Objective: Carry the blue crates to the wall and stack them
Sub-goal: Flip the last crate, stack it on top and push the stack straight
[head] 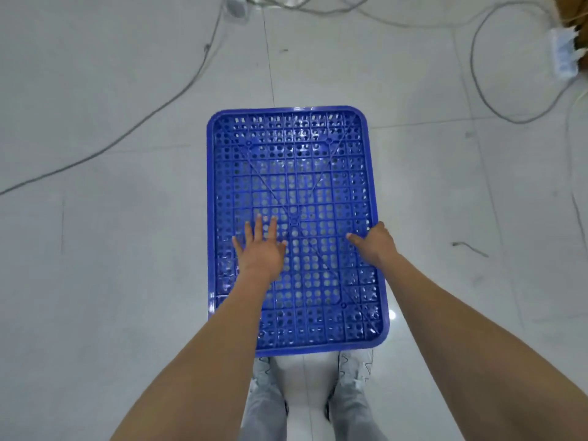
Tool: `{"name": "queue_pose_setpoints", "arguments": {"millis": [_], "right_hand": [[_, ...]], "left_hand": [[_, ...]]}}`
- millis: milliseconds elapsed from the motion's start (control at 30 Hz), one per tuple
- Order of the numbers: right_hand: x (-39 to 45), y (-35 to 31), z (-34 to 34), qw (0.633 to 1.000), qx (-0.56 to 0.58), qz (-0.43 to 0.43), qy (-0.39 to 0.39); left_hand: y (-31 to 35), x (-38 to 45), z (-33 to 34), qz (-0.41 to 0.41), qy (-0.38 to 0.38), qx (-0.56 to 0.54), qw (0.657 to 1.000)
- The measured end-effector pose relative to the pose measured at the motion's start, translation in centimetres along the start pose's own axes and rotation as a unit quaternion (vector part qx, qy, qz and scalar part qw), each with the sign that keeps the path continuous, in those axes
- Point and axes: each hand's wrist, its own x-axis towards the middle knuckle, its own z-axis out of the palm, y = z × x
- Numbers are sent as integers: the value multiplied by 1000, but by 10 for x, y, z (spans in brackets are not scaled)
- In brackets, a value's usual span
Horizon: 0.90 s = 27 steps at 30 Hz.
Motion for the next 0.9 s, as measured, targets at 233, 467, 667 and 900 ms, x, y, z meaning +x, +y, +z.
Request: {"name": "queue_pose_setpoints", "arguments": {"millis": [233,467,667,900], "right_hand": [[36,13,27,981,130,18,142],[41,22,-16,986,108,36,122],[-12,17,-51,977,122,-15,177],[-94,-26,-44,942,175,-76,276]], "left_hand": [[12,28,56,-18,54,48,997],[16,24,42,-13,25,11,1000],[23,17,13,24,13,-51,998],[25,20,-24,10,-50,-239,970]]}}
